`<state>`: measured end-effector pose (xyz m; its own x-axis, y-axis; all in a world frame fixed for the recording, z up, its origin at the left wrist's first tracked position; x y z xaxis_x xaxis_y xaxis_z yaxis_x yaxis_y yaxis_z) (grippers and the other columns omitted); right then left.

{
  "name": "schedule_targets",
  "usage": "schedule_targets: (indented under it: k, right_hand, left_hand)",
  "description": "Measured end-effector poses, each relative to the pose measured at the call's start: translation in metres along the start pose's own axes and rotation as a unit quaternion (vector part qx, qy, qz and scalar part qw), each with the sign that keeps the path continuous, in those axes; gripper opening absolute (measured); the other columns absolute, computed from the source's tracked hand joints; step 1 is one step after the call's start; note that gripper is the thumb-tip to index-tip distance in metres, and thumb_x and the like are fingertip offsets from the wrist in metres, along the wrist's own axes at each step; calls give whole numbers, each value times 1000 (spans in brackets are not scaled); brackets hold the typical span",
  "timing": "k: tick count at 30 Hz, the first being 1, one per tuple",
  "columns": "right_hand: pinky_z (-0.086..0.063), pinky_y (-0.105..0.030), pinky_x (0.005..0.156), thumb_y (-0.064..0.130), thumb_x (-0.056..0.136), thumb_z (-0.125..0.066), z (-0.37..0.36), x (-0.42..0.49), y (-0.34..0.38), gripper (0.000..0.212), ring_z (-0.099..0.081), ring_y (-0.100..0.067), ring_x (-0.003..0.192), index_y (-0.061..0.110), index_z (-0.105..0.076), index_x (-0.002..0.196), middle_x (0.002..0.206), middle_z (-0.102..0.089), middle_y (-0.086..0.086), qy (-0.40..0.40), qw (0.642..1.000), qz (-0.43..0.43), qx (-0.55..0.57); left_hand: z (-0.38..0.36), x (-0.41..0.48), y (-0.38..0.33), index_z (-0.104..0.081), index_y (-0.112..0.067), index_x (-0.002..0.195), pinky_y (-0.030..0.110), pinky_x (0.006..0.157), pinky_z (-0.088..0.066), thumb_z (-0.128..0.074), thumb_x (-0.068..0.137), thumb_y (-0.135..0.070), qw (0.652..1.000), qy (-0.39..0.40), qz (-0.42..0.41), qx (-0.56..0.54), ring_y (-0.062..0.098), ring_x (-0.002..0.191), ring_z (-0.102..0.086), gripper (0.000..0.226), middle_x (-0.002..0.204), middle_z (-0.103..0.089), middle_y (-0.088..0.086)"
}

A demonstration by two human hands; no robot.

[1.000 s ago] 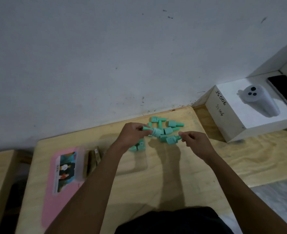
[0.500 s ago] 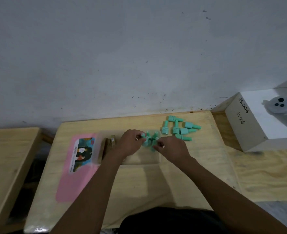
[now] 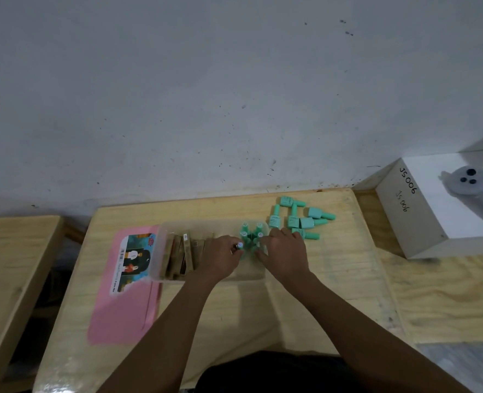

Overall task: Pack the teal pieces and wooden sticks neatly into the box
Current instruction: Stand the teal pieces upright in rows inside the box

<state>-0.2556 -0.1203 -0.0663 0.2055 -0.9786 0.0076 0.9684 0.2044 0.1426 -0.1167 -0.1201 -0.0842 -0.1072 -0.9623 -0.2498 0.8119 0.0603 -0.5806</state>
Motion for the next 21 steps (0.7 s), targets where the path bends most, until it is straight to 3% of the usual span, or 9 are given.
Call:
schedule_targets:
  k: [4, 7, 13, 16, 18, 21]
  right_hand:
    - [-41, -37, 85, 39, 92, -53, -4, -1, -8, 34, -60, -25, 103, 22, -70, 115, 109, -67, -4, 11, 998, 10, 61]
    - [-41, -36, 84, 39, 94, -50, -6, -2, -9, 34, -58, -24, 105, 22, -68, 117, 112, -66, -3, 15, 998, -2, 66]
    - [-41, -36, 84, 40, 93, -50, -8, -2, -11, 35, -58, -22, 105, 25, -66, 120, 113, -65, -1, 22, 996, -21, 78]
    - [-41, -37, 87, 42, 92, -52, -7, 0, -13, 35, -57, -22, 106, 26, -65, 120, 113, -65, -1, 26, 993, -38, 106]
    - [-40, -37, 87, 43, 92, -52, -8, 1, -15, 35, -57, -22, 107, 27, -64, 121, 114, -65, 0, 27, 993, -38, 108]
    - [-41, -37, 87, 43, 92, -52, -9, 1, -15, 35, -58, -21, 107, 28, -64, 122, 114, -65, 0, 29, 993, -36, 110]
  left_hand:
    - [-5, 1, 1, -71, -14, 108, 30, 80, -47, -63, 87, -22, 1000, -13, 5, 5, 25, 91, -63, 24, 97, -69, 7]
    - [-9, 1, -3, -70, -16, 111, 33, 80, -50, -62, 87, -21, 1000, -17, 1, -1, 23, 90, -62, 26, 96, -68, 6]
    - [-12, 1, -6, -67, -12, 116, 26, 75, -42, -59, 89, -15, 999, -34, -5, -13, 26, 91, -62, 29, 101, -68, 10]
    - [-8, -1, -8, -66, -13, 114, 23, 68, -38, -60, 89, -16, 998, -60, 9, -20, 23, 79, -61, 27, 99, -69, 6]
    - [-7, -2, -9, -65, -15, 112, 24, 65, -40, -61, 88, -17, 997, -71, 11, -19, 21, 71, -58, 24, 95, -70, 5]
    - [-6, -3, -7, -64, -17, 108, 27, 64, -44, -63, 87, -19, 996, -81, 22, -29, 23, 75, -64, 21, 89, -70, 3]
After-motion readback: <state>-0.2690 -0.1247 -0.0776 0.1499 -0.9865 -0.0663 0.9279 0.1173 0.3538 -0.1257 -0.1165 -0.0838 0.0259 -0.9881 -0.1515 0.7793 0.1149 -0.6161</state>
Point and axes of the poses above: each hand's wrist, its own x-axis towards the middle knuckle, its own z-axis out of the back of the hand, y = z × x, the point moved 8 cm from there along x, towards the middle knuckle
